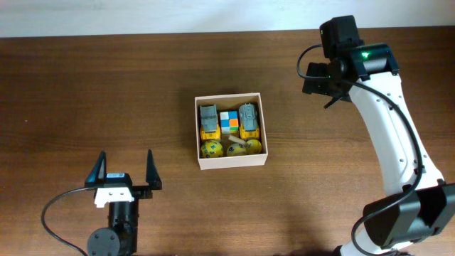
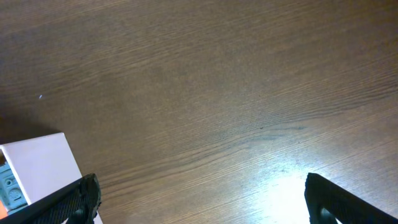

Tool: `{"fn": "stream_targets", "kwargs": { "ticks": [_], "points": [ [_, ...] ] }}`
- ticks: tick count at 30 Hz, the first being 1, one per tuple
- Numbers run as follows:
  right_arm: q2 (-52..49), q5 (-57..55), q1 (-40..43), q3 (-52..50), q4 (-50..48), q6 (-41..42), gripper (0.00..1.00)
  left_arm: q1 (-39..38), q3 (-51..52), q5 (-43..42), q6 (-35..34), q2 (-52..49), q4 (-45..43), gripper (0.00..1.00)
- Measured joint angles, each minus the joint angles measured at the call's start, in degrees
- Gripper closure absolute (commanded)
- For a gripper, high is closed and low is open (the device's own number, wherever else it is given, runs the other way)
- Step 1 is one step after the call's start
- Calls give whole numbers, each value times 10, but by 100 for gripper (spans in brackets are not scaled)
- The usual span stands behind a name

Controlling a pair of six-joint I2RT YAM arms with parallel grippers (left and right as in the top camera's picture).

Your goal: Pack container

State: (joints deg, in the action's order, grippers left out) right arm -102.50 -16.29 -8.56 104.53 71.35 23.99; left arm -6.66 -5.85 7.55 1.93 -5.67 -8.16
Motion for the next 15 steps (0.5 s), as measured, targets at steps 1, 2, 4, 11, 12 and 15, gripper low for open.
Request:
{"fn": "stream_targets", "kwargs": {
  "ticks": [1,2,4,11,12,15],
  "points": [
    [0,0,0,0,0,0,1,3,5,0,0,6,6,1],
    [0,0,0,0,0,0,1,8,9,-2,0,12,12,1],
    [0,0,0,0,0,0,1,19,17,-10,0,21,17,1],
    [0,0,0,0,0,0,1,53,38,-57,0,48,45,1],
    [0,0,0,0,0,0,1,53,41,-61,0,48,55,1],
    [0,0,0,0,0,0,1,53,45,-68,0,49,104,1]
  ]
}}
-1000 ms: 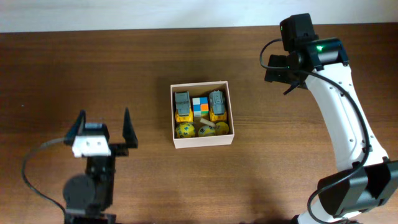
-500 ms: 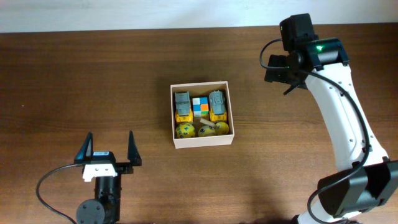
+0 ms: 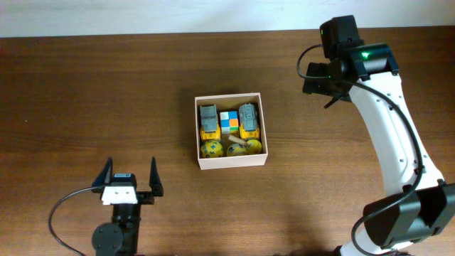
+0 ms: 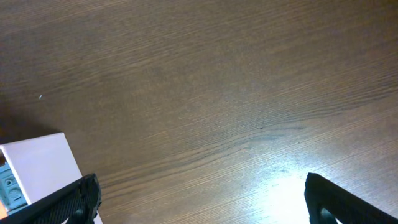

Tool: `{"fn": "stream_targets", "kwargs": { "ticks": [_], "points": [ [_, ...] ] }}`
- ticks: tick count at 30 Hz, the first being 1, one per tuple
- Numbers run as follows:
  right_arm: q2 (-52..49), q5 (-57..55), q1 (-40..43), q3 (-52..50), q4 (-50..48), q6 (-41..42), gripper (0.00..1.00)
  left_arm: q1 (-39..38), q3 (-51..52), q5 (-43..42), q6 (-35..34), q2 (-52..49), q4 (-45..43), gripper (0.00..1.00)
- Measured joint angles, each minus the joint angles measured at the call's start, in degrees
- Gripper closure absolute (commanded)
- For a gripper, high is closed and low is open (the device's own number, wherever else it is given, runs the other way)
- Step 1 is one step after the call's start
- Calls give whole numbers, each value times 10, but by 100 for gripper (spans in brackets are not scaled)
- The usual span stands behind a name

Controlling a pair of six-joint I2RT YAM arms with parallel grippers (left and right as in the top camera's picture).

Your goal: Pack container

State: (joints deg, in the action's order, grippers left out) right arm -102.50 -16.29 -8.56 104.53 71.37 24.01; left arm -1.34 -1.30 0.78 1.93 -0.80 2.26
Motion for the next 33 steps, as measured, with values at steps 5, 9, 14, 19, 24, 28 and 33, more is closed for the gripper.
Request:
{"fn": "stream_targets", "kwargs": {
  "ticks": [5,9,14,19,24,28,33],
  "points": [
    [0,0,0,0,0,0,1,0,4,-2,4,0,25,1],
    [0,0,0,0,0,0,1,0,5,-2,6,0,25,1],
    [0,0,0,0,0,0,1,0,5,-2,7,0,25,1],
    [0,0,0,0,0,0,1,0,5,-2,7,0,25,1],
    [0,0,0,0,0,0,1,0,5,-2,7,0,25,1],
    [0,0,0,0,0,0,1,0,5,-2,7,0,25,1],
    [0,0,0,0,0,0,1,0,4,-2,7,0,25,1]
  ]
}}
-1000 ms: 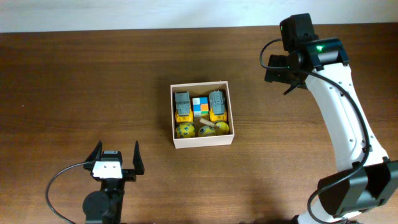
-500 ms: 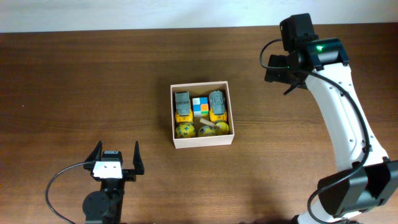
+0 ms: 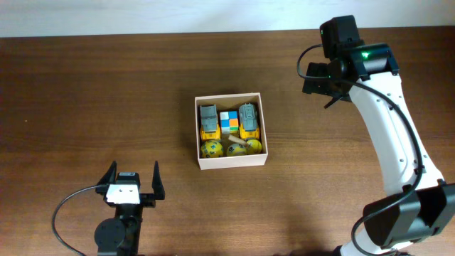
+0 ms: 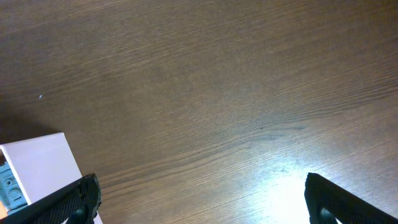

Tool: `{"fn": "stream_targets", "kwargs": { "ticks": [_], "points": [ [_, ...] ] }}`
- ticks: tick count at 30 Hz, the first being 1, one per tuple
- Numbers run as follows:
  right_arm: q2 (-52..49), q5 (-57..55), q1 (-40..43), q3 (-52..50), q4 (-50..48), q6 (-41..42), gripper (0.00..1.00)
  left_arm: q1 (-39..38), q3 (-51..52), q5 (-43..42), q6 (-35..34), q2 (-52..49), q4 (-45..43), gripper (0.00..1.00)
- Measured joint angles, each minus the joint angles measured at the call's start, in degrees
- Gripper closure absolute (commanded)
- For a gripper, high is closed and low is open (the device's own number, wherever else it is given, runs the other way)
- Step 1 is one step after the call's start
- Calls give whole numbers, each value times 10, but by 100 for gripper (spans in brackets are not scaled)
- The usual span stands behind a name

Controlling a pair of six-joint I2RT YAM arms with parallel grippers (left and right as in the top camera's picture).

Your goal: Pack container

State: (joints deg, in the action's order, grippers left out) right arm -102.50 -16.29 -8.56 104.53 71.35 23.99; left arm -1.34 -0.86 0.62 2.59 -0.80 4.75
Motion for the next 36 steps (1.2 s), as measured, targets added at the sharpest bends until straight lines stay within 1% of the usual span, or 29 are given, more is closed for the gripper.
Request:
{"fn": "stream_targets", "kwargs": {
  "ticks": [7,10,14,20,22,24,26,29,32,36],
  "points": [
    [2,0,-2,0,0,0,1,0,0,0,0,0,0,1],
    [23,0,-8,-3,0,0,1,0,0,0,0,0,0,1],
    [96,0,-19,-5,0,0,1,0,0,0,0,0,0,1],
    [237,-2,-20,-7,-2,0,1,0,0,0,0,0,0,1],
    [282,-2,-20,-24,-9,0,1,0,0,0,0,0,0,1],
    [334,-3,-20,-59,-28,-1,1,0,0,0,0,0,0,1],
    [385,-4,-20,-112,-70,-1,1,0,0,0,0,0,0,1],
    [459,-4,-20,-214,-158,-6,1,0,0,0,0,0,0,1],
    [529,-4,-20,-323,-228,-15,1,0,0,0,0,0,0,1],
    [613,-4,-20,-445,-299,-19,1,0,0,0,0,0,0,1]
  ]
}}
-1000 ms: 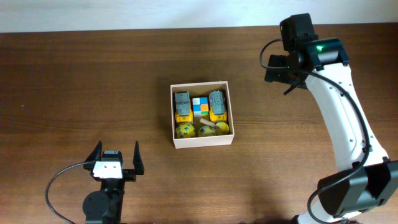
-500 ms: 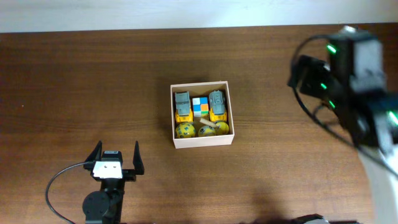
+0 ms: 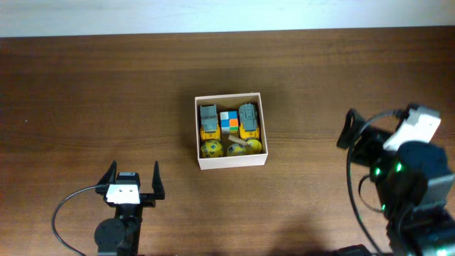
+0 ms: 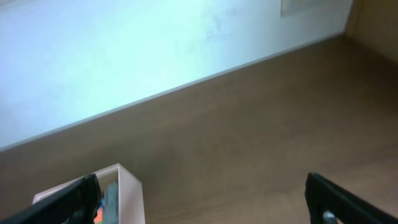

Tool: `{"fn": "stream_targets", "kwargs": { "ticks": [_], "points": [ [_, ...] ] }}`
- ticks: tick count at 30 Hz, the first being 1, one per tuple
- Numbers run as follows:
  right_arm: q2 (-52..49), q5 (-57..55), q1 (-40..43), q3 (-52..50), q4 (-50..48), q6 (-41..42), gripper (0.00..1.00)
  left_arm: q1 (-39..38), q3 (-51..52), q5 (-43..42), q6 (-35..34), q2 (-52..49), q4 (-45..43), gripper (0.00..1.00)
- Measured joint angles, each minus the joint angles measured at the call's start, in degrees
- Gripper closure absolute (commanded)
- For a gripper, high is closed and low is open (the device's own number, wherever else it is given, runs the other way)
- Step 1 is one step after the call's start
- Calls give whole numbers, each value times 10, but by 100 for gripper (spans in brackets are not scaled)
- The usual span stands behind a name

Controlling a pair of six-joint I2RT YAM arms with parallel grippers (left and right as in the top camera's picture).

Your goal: Pack container

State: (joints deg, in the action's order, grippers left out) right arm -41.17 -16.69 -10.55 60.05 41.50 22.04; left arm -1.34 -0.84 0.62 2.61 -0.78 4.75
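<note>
The white box (image 3: 232, 161) stands mid-table and holds two yellow-grey toy trucks (image 3: 208, 121), a small coloured cube (image 3: 228, 121) and yellow balls (image 3: 211, 148). My left gripper (image 3: 132, 176) is open at the front left, well short of the box, with nothing between its fingers. My right gripper (image 3: 357, 134) sits at the right side of the table, pointing towards the box from a distance. In the right wrist view its fingers (image 4: 79, 194) stand wide apart and hold nothing, and the box corner (image 4: 127, 185) shows at the lower left.
Brown wooden tabletop (image 3: 106, 85) all round the box. A pale wall (image 4: 155, 56) rises behind the table's far edge. The right arm's base and cables (image 3: 409, 192) fill the front right corner.
My right arm has gone from the far right, behind the box, to a folded pose at the front right. Its camera now looks across the table at the wall. The left gripper has not moved.
The box was full throughout. My left gripper stood open and turned at the front left, then squared up slightly nearer the front edge and stayed there. My right gripper hung open over bare table behind the box, and now sits drawn back at the right.
</note>
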Motion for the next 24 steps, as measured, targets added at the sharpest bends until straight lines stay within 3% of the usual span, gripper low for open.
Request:
{"fn": "stream_targets", "kwargs": {
  "ticks": [10,24],
  "points": [
    [203,2,0,-208,-209,-2,1,0,0,0,0,0,0,1],
    [398,20,0,-488,-381,-17,1,0,0,0,0,0,0,1]
  ]
}}
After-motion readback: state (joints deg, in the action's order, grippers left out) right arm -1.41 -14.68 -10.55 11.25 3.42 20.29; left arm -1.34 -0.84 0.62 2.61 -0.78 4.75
